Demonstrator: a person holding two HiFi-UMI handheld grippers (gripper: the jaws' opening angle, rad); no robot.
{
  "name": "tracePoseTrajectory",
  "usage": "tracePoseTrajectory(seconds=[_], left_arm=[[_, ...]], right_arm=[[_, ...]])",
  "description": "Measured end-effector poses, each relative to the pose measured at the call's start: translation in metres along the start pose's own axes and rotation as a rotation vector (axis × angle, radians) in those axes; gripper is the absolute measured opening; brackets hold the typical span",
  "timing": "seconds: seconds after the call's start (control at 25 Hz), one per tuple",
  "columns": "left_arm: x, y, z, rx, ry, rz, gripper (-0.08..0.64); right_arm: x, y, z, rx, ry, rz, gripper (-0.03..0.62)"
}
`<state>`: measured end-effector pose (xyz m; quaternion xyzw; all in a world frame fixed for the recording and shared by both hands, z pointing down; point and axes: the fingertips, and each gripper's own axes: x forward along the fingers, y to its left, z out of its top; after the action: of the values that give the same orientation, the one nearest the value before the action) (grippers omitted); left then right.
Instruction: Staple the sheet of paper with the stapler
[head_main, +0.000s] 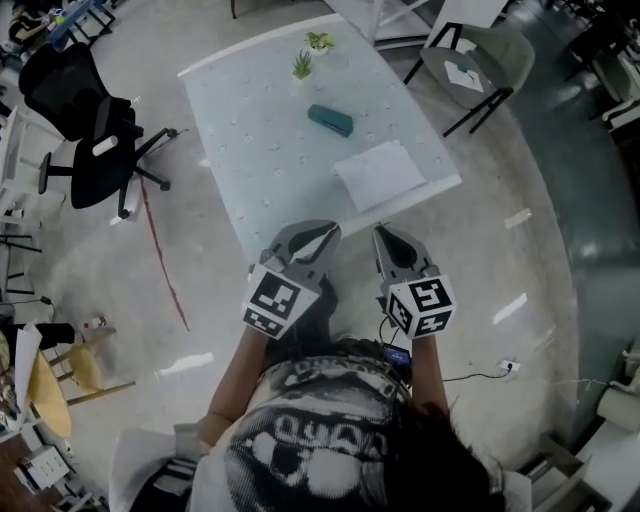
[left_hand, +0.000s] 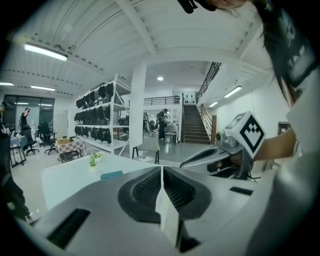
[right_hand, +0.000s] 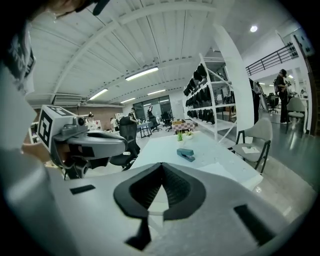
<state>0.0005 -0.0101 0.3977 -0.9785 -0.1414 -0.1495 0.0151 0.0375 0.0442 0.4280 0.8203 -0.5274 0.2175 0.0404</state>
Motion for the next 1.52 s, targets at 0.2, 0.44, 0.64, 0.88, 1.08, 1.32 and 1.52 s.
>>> tracePoseTrajectory(seconds=[0.2,0.44,0.64,0.88,1.08,1.32,1.52], left_arm=[[0.010,0.031,0.003,-0.006,-0.014,-0.030,0.009],[0.015,0.060,0.000,-0.006,-0.015,-0.048,0.009],[0.020,0.070,-0.001,-0.023,-0.014,-0.050,0.011],[0.027,0.079,0.001,-0.041,-0.018,-0.035,0.011],[0.034,0.096,-0.003,-0.065,-0.005,0.040,0.009],[0.052,0.125,0.002,-0.104,0.016,0.192,0.009],[0.077,0.142,0.009,-0.139,0.019,0.318,0.010]], right_arm=[[0.033,-0.004,0.011,-0.004,0.018,-0.021,-0.008],[0.059,-0.007,0.014,0.001,0.033,-0.049,-0.008],[0.066,-0.020,0.012,0.008,0.060,-0.070,-0.008],[0.079,-0.038,0.012,0.008,0.088,-0.064,-0.006],[0.105,-0.062,0.014,-0.022,0.114,-0.015,-0.006],[0.139,-0.120,0.022,-0.041,0.164,0.059,-0.005],[0.169,-0.174,0.021,-0.058,0.228,0.129,0.048]])
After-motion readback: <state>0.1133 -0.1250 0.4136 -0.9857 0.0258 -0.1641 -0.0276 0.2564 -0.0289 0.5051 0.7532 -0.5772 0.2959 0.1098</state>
